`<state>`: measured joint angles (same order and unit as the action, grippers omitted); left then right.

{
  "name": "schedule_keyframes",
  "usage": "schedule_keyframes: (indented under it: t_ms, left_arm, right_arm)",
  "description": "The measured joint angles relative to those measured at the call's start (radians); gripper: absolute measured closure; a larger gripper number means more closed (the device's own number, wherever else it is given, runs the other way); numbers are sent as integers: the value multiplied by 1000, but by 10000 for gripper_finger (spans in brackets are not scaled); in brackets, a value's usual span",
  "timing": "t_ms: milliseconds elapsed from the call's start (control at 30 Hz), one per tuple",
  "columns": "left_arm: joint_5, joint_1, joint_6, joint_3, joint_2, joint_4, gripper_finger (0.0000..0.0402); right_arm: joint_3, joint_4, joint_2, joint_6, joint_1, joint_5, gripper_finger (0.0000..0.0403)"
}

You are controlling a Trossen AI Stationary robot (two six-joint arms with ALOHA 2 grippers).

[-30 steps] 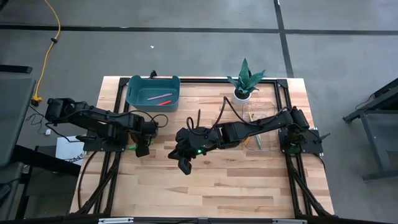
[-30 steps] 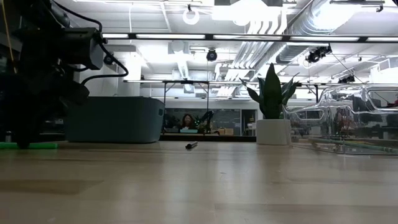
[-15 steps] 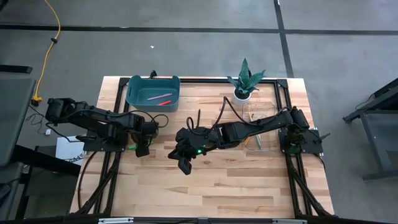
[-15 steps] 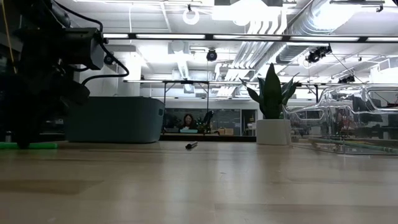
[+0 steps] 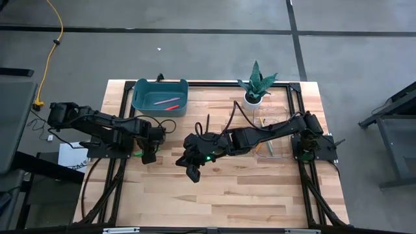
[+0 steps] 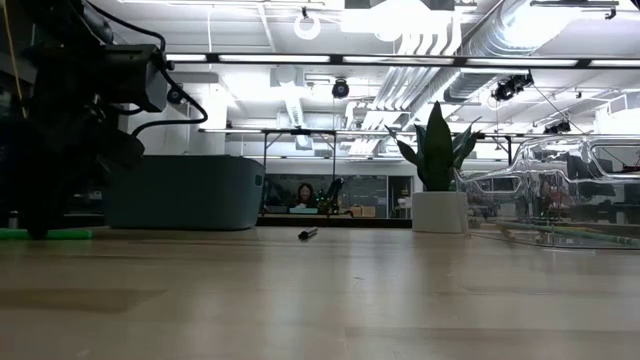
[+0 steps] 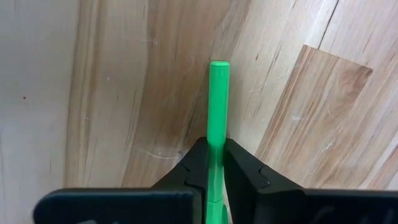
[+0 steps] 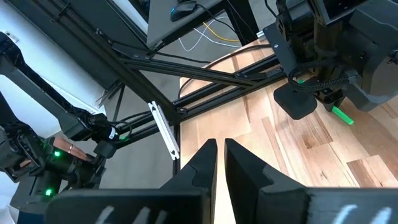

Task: Sort pens & pencils
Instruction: Put the green pen into the blue bin

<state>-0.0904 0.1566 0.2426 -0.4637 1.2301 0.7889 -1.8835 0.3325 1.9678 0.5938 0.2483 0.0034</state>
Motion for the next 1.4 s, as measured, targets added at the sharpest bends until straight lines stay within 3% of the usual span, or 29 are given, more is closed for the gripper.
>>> schedule_keyframes:
  t_ms: [167,333,1000,1267,1400]
  left_arm:
    - [0,0,-9,-21,3,7,382]
    - [64,2,-31,-72,2,-34,377]
    - [61,1,-51,-159,0,-26,376]
    - [157,3,-122,-285,0,56,379]
    - [172,63,-167,-346,0,97,378]
  right_arm:
    - [0,0,0,0,0,0,381]
    - [0,0,0,0,-2,0,381]
    - [0,0,0,0,-4,-9,381]
    - [0,-2,0,0,-4,-13,381]
    - [0,-5,0,0,-4,-15,381]
